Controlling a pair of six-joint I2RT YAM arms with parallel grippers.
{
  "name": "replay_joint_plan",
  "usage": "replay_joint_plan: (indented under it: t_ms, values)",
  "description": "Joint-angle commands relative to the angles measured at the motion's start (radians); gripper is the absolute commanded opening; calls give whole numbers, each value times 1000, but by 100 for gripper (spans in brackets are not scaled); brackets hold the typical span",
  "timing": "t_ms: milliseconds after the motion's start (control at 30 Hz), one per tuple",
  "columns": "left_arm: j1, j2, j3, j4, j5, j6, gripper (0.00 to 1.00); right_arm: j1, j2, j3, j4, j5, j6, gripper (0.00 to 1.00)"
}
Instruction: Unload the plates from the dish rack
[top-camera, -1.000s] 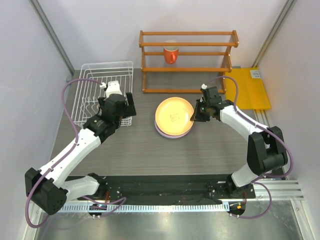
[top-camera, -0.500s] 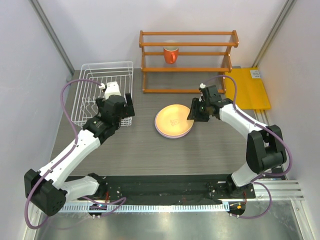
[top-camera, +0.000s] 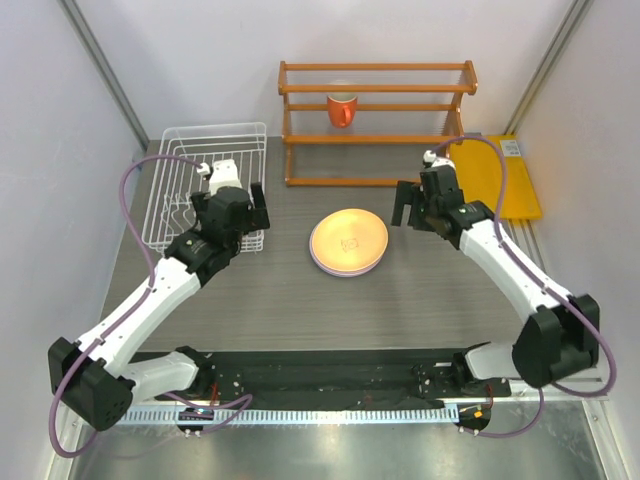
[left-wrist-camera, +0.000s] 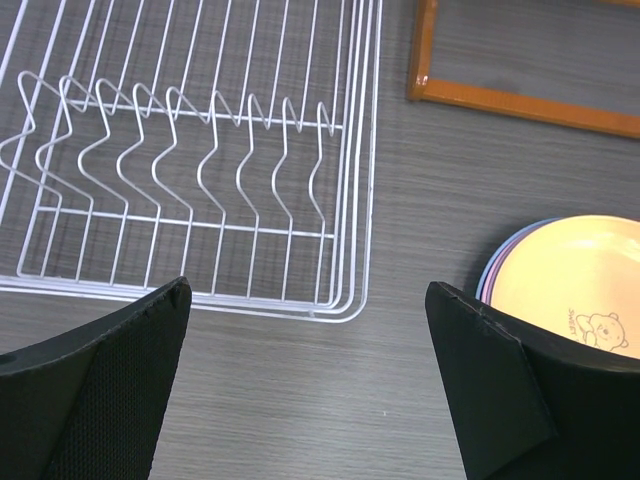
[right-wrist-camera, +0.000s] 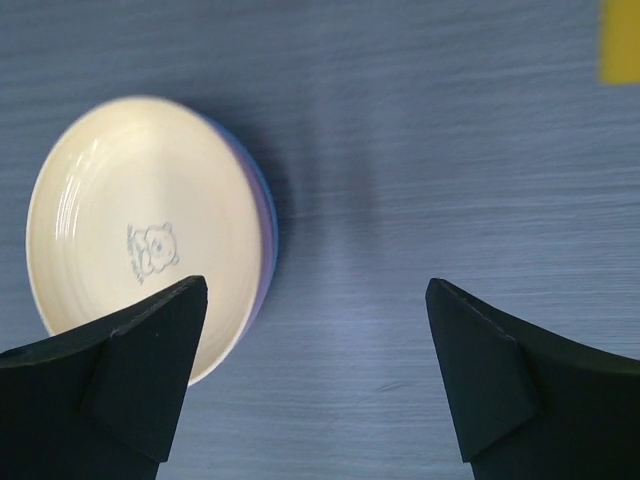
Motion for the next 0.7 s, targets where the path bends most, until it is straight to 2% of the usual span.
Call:
replay_joint_plan:
  t_ms: [0,167,433,667]
  values:
    - [-1,-12,57,16,-18,16,99,1,-121,-42,78,254,-66,98]
    - [-1,-47,57,30,-34,22,100,1,-245,-143,190,442,-92,99]
    - [-1,-81,112,27,-33,69,99,1,-411,-424,563,483,-160,100]
    - [-1,-110,111,28,-44,78,99,1,-396,-476,545,505,-163,100]
